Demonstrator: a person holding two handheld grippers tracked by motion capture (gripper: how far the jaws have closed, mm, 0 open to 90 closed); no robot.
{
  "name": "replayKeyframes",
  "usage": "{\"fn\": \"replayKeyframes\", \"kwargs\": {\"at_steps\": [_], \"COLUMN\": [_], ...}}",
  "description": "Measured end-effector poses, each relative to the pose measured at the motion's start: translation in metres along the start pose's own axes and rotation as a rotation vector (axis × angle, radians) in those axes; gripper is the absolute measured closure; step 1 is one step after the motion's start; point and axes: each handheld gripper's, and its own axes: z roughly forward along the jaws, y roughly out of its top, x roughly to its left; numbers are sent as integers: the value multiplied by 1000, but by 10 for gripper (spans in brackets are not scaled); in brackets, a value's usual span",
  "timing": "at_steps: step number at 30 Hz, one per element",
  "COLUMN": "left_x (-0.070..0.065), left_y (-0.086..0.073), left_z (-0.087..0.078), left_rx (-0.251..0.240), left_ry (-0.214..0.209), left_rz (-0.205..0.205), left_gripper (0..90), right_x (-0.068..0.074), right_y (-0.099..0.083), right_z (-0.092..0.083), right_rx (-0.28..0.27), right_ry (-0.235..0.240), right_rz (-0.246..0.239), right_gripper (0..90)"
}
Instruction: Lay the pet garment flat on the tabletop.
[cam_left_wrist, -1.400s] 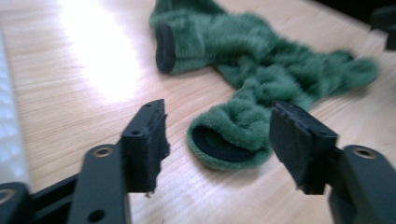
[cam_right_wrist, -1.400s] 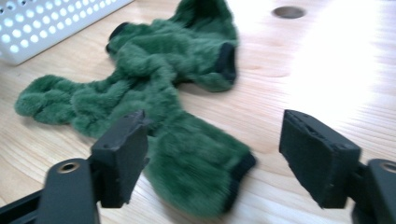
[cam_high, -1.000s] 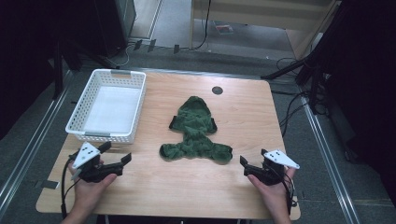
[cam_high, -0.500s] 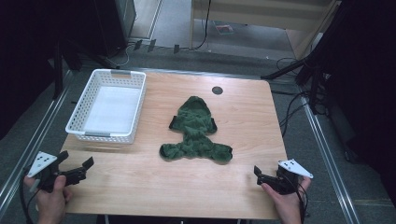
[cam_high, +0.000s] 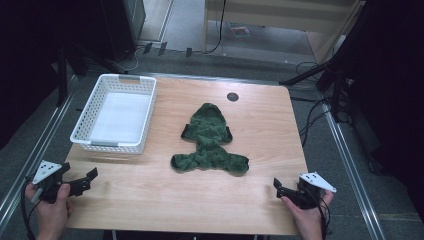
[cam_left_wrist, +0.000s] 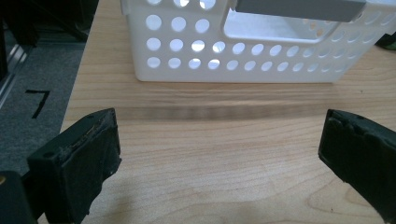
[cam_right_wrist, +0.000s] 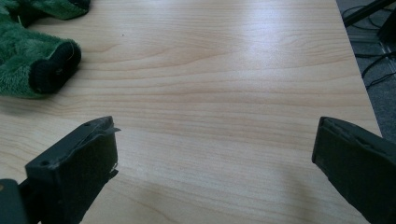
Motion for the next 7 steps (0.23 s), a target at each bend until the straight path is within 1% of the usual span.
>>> {"fn": "replayKeyframes", "kwargs": {"at_steps": [4, 5, 6, 7], "left_x": [1, 1, 1, 1], "left_y": [0, 0, 0, 0], "left_z": [1, 1, 1, 2], "left_rx": [3, 3, 4, 4], "left_ry": [-1, -2, -1, 1], "left_rz": [-9, -9, -8, -7], "left_gripper": [0, 0, 0, 0], "right_x": [-1, 0, 0, 0], "right_y": [0, 0, 0, 0], "right_z": [0, 0, 0, 0], "right_rx": [-5, -7, -7, -6], "right_ry": [0, 3, 3, 5], "right_rz": [1, -2, -2, -5], "right_gripper": [19, 50, 50, 70]}}
